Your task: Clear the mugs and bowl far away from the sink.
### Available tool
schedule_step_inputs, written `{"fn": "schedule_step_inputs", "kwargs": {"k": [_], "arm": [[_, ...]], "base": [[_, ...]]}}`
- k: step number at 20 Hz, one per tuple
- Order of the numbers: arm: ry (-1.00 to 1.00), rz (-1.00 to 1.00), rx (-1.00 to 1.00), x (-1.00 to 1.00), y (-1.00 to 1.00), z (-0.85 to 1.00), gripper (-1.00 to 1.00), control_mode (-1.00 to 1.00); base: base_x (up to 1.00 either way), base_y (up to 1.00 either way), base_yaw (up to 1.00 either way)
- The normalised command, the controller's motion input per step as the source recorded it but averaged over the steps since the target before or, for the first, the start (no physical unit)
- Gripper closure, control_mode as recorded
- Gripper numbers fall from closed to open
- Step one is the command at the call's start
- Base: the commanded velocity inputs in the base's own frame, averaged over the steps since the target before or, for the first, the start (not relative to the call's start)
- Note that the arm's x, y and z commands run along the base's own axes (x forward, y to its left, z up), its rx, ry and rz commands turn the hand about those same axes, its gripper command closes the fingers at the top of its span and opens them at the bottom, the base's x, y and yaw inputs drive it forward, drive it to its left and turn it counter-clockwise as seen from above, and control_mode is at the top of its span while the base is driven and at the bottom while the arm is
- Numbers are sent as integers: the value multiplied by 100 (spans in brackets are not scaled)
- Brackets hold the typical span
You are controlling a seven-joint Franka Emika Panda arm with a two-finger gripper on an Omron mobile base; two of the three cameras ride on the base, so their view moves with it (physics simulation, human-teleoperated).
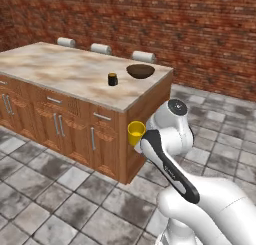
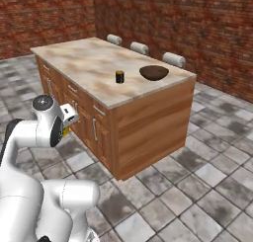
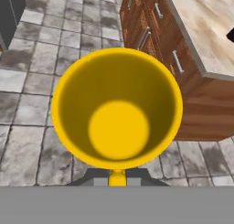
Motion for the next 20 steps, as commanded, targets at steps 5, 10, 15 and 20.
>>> {"fn": "schedule_step_inputs", "kwargs": {"k": [5,10,15,20], "arm": [[0,0,0,0,0,0,100,100],[0,0,0,0,0,0,100,100],[0,0,0,0,0,0,100,100],[0,0,0,0,0,0,100,100]], "base": [[97,76,23],[100,55,-5],[100,64,-24],[99,42,-42]]}}
